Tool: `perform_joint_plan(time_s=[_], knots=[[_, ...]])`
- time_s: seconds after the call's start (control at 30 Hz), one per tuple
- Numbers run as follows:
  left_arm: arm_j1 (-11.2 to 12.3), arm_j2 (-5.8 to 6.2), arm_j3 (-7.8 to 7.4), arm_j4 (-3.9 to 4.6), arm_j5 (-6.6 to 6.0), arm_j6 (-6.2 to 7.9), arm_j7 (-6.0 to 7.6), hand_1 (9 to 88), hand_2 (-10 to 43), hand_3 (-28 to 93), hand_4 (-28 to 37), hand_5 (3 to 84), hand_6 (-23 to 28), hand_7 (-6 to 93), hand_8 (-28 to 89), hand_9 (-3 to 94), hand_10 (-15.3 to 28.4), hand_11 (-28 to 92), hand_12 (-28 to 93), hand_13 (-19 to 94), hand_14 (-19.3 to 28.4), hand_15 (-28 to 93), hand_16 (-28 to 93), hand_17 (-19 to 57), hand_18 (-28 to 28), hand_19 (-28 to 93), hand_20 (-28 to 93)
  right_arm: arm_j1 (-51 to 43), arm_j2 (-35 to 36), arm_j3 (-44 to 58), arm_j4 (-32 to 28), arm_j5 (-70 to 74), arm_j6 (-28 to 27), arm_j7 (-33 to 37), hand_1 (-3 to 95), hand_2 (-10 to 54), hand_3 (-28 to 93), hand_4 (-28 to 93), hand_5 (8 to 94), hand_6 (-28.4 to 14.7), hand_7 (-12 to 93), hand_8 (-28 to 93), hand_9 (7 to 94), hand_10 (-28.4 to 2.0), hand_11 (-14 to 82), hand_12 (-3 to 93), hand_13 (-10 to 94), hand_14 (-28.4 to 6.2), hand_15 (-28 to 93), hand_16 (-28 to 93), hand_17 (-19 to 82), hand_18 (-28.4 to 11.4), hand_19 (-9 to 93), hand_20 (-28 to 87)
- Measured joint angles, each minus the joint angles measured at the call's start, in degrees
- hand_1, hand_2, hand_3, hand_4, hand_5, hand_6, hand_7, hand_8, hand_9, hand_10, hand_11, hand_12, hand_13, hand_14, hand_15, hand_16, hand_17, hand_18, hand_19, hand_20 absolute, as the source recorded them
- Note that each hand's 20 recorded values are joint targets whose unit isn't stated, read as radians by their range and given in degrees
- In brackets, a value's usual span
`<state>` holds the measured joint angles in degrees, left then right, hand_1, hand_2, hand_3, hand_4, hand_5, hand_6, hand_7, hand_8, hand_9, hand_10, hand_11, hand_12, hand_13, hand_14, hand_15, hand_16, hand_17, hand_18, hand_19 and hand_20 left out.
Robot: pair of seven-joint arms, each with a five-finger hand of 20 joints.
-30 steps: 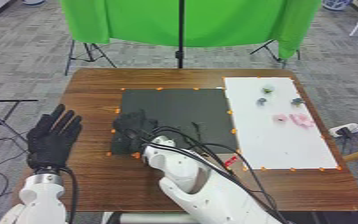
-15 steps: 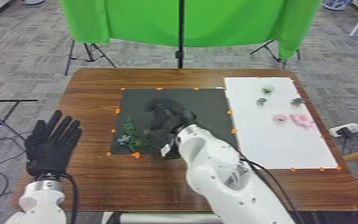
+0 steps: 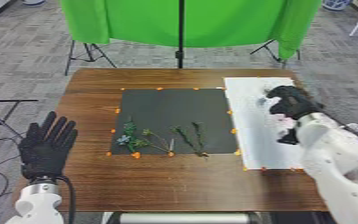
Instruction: Arrange flowers
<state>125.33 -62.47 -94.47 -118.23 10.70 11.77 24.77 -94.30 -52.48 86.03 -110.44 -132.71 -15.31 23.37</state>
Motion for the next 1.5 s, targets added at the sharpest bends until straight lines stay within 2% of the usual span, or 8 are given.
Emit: perform_joint_plan(time_s=[0.2, 0.4, 0.6, 0.83, 0.93, 1.07, 1.23, 1.5], knots=[[-0.1, -0.54, 0.29, 0.1, 0.01, -0.18, -0.19, 27.7, 8.5, 76, -28.3, 36.3, 9.7, 8.4, -9, 28.7, 15.7, 14, 8, 20, 15.6, 22, -5, -9.0, 12.7, 27, 8, -1.7, 1.3, 3.9, 0.3, 1.4, -0.8, 2.1, 42.0, -9.5, 84, -28, 47.3, -2.7, 17, -14, 42.9, -14.5, 11.1, 14.2, 37, -14.9, 38, 17, 19, -22.5, 77, 46], [-0.4, -0.82, 1.16, 0.25, 0.01, -0.23, -0.58, 27.6, 8.8, 76, -28.3, 36.4, 9.6, 8.6, -9, 29.1, 15.6, 14, 8, 20, 15.5, 22, -4, -8.9, 12.7, 27, 8, -0.5, 1.1, 1.4, 2.9, 1.5, -0.1, 0.8, 43.5, -9.5, 84, -28, 48.8, -1.5, 18, -14, 46.4, -12.7, 12.4, 14.0, 40, -13.5, 47, 17, 21, -22.5, 81, 48], [-0.7, -0.82, 1.6, 0.41, -0.02, -0.24, -1.13, 27.6, 9.5, 76, -28.3, 36.6, 9.7, 8.6, -9, 29.3, 15.7, 14, 8, 20, 15.7, 22, -4, -9.0, 12.8, 27, 8, 0.6, 0.8, -1.2, 5.4, -0.6, -0.3, 0.9, 46.5, -9.5, 83, -28, 50.5, -1.6, 18, -14, 49.4, -13.2, 13.8, 14.3, 48, -12.5, 57, 16, 27, -22.7, 89, 51], [-1.0, -0.82, 2.1, 0.41, -0.19, -0.25, -1.67, 27.6, 9.7, 76, -28.3, 36.7, 9.6, 8.7, -9, 29.5, 15.6, 14, 8, 20, 15.4, 22, -5, -9.0, 12.9, 27, 8, 0.5, -0.3, -2.5, 7.6, -0.5, 0.2, 3.3, 53.8, -9.5, 74, -28, 62.2, -0.1, 25, -16, 64.6, -12.5, 25.7, 17.8, 57, -10.2, 61, 30, 30, -22.3, 90, 51], [-1.1, -0.85, 2.11, 0.45, -0.35, -0.41, -1.71, 27.3, 9.2, 77, -28.3, 36.7, 9.5, 8.6, -9, 29.5, 15.6, 14, 8, 20, 15.4, 22, -5, -8.8, 12.8, 27, 8, -0.2, -0.6, -3.2, 8.3, -0.8, 2.9, 2.8, 56.8, -9.5, 70, -28, 67.5, -0.6, 37, -7, 75.2, -11.7, 15.1, 30.9, 62, -9.8, 59, 34, 31, -22.4, 90, 52], [-1.2, -0.86, 2.11, 0.73, -1.61, -1.51, -1.48, 27.2, 8.7, 77, -28.3, 36.6, 9.4, 8.5, -9, 29.5, 15.5, 13, 8, 21, 15.4, 22, -5, -8.6, 12.8, 27, 8, -1.1, -0.8, -4.0, 8.8, -1.2, 7.8, 1.4, 58.7, -9.5, 72, -28, 71.7, -0.5, 45, -3, 81.3, -10.8, 9.1, 35.5, 65, -8.9, 54, 37, 31, -22.4, 90, 52], [-1.2, -0.86, 2.08, 0.89, -2.91, -2.7, -1.01, 27.1, 8.4, 77, -28.3, 36.1, 9.3, 8.2, -9, 29.4, 15.4, 13, 8, 21, 15.4, 22, -5, -8.5, 12.7, 27, 8, -1.6, -0.9, -5.2, 8.5, -1.8, 10.3, 0.2, 58.3, -9.5, 75, -28, 72.0, -0.5, 47, -1, 83.0, -10.6, 13.6, 40.9, 66, -9.6, 58, 39, 31, -22.4, 90, 51], [-0.9, -0.8, 1.3, 0.89, -4.63, -3.46, 0.5, 23.0, 12.0, 75, -28.3, 36.0, 9.1, 8.1, -9, 29.5, 15.5, 12, 8, 21, 15.4, 21, -4, -8.4, 12.8, 26, 8, -0.5, -0.6, -11.4, 1.4, -2.6, 15.9, -3.2, 58.3, -9.5, 76, -28, 71.9, -0.6, 48, -1, 83.2, -10.7, 13.7, 42.1, 66, -9.5, 59, 38, 31, -22.8, 89, 51]])
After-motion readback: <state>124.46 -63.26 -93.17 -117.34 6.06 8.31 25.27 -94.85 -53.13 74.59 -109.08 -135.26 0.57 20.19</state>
